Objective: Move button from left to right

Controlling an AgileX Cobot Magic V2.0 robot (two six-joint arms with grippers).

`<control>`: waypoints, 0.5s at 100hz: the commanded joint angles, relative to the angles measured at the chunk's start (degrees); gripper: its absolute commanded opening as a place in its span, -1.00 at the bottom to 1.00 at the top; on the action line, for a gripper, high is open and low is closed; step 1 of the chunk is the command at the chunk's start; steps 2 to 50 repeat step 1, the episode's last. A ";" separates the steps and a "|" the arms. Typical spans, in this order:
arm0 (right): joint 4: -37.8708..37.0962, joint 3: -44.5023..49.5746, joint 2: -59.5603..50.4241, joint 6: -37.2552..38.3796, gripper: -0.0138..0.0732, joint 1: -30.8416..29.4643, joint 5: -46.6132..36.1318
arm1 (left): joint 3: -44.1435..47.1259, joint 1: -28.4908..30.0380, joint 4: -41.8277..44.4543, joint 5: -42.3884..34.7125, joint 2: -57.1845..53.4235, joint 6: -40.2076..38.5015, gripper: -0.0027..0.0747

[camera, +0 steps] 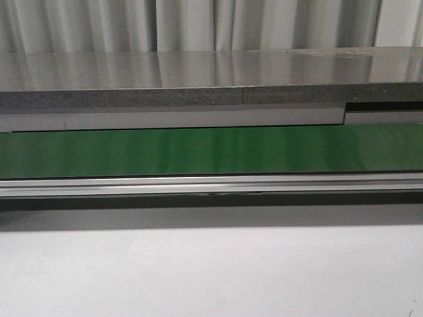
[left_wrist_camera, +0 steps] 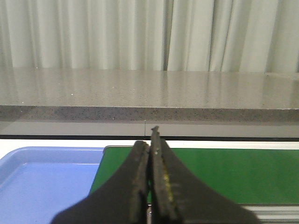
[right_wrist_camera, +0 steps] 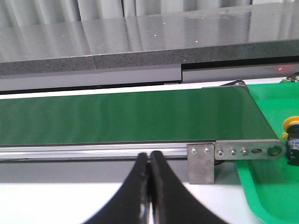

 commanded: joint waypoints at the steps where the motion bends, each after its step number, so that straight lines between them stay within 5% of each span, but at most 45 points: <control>1: 0.00 -0.88 -1.13 -0.08 -0.84 0.03 -4.38 | 3.42 -0.33 0.14 -4.89 -1.87 -0.46 -0.98; 50: 0.00 -0.88 -1.13 -0.08 -0.84 0.03 -4.38 | 3.42 -0.33 0.14 -4.89 -1.87 -0.46 -0.98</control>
